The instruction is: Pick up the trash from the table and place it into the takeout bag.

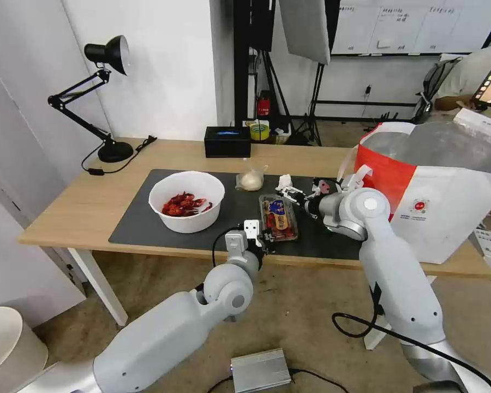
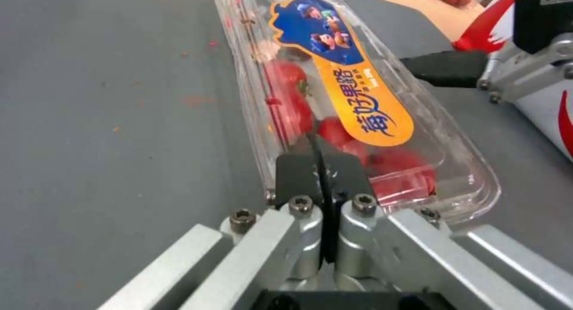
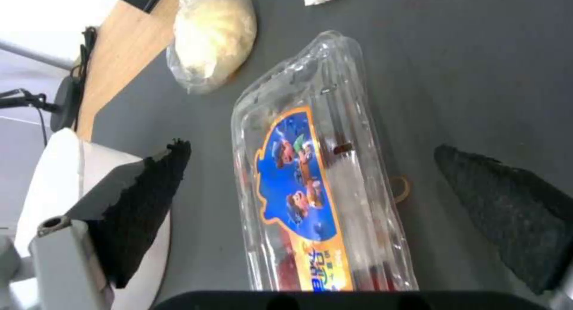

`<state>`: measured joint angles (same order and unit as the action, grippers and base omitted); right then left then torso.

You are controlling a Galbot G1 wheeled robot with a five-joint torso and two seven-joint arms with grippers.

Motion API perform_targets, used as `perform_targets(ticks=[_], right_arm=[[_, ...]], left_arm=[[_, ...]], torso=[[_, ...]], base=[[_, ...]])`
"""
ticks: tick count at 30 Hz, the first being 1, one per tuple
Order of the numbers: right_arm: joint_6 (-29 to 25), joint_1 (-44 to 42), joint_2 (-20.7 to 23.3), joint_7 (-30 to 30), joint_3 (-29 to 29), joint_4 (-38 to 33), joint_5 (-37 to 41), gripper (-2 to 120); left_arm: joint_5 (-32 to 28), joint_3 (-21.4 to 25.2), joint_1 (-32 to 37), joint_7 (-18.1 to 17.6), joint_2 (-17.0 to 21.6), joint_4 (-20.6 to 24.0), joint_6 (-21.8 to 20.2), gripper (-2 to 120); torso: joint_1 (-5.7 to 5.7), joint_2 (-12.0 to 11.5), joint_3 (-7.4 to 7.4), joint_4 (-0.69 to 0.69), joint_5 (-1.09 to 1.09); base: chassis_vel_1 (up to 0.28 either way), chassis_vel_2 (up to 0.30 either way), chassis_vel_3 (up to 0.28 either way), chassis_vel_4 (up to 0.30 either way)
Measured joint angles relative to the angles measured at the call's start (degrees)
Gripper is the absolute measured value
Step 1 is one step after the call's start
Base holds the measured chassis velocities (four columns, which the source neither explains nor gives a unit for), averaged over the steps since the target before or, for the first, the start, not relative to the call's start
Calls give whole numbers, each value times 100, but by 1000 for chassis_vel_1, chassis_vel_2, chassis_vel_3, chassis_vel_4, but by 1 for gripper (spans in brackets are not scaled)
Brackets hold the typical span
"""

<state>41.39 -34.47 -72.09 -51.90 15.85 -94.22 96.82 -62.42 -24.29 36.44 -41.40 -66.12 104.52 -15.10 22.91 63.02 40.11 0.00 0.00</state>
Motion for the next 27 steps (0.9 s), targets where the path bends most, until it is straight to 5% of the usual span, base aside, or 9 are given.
perform_targets(ticks=[27], right_arm=[[-4,310,-336,-270,-166,472,-164,100]], left_arm=[[32,5,29,-6,3,8,5,0]], torso=[[0,0,0,0,0]], base=[[0,0,0,0]])
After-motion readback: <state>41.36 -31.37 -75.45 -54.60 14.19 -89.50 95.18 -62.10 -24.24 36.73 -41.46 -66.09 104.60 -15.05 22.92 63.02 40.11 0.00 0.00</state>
